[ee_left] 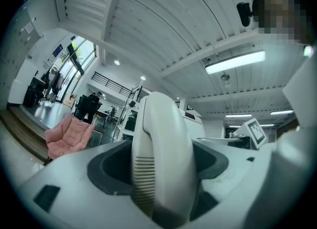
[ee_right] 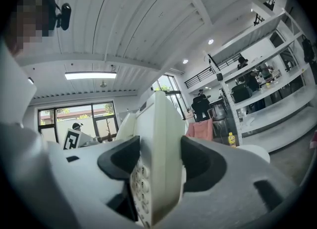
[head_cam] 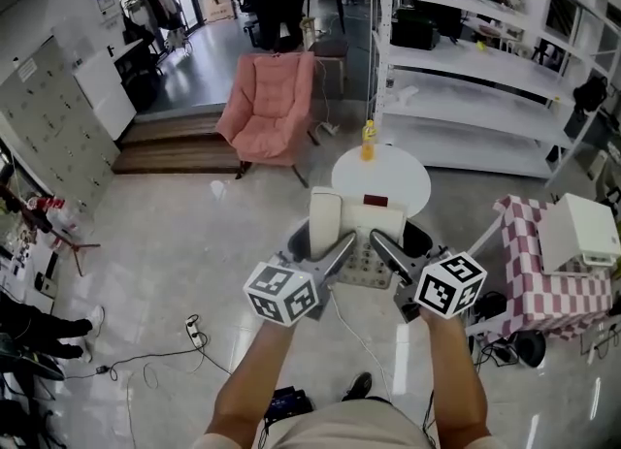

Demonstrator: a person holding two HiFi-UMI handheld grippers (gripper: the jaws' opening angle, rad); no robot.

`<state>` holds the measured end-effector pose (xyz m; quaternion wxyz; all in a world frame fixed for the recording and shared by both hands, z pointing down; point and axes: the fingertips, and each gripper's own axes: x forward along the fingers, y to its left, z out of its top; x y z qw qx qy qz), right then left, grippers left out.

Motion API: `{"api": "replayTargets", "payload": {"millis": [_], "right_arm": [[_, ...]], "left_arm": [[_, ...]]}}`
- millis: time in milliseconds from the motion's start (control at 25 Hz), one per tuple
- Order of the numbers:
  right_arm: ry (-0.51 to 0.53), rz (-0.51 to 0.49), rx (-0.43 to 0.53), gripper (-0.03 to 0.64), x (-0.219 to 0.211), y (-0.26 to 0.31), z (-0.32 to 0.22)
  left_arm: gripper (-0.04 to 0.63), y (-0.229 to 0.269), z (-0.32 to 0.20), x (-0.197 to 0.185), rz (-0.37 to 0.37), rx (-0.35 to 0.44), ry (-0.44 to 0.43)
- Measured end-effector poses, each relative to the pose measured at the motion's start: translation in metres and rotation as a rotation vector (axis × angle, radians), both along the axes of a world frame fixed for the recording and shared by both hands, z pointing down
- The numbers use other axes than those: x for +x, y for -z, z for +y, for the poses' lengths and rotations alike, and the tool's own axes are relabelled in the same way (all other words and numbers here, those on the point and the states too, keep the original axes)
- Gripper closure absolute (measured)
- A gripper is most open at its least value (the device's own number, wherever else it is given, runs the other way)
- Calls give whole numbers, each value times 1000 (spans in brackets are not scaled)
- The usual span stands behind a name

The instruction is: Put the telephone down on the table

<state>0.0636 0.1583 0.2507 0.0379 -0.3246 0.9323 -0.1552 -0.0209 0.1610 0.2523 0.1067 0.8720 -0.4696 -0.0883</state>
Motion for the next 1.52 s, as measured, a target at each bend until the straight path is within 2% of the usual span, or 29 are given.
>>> {"api": "replayTargets", "payload": {"millis": [320, 760, 1120, 1520], "right_arm": [[44, -8, -12, 368, 37, -3, -37], [32, -36, -25, 368, 66, -10, -61], [-48, -31, -51, 368, 70, -18, -102], [-173, -12, -38, 368, 49, -18, -165]], "left_arm": [[245, -2, -33, 38, -8, -13, 42], [245, -6, -58, 67, -41, -19, 29], [245, -14, -104, 72, -38, -49, -51], [246, -16, -179, 49, -16, -35, -172]]}}
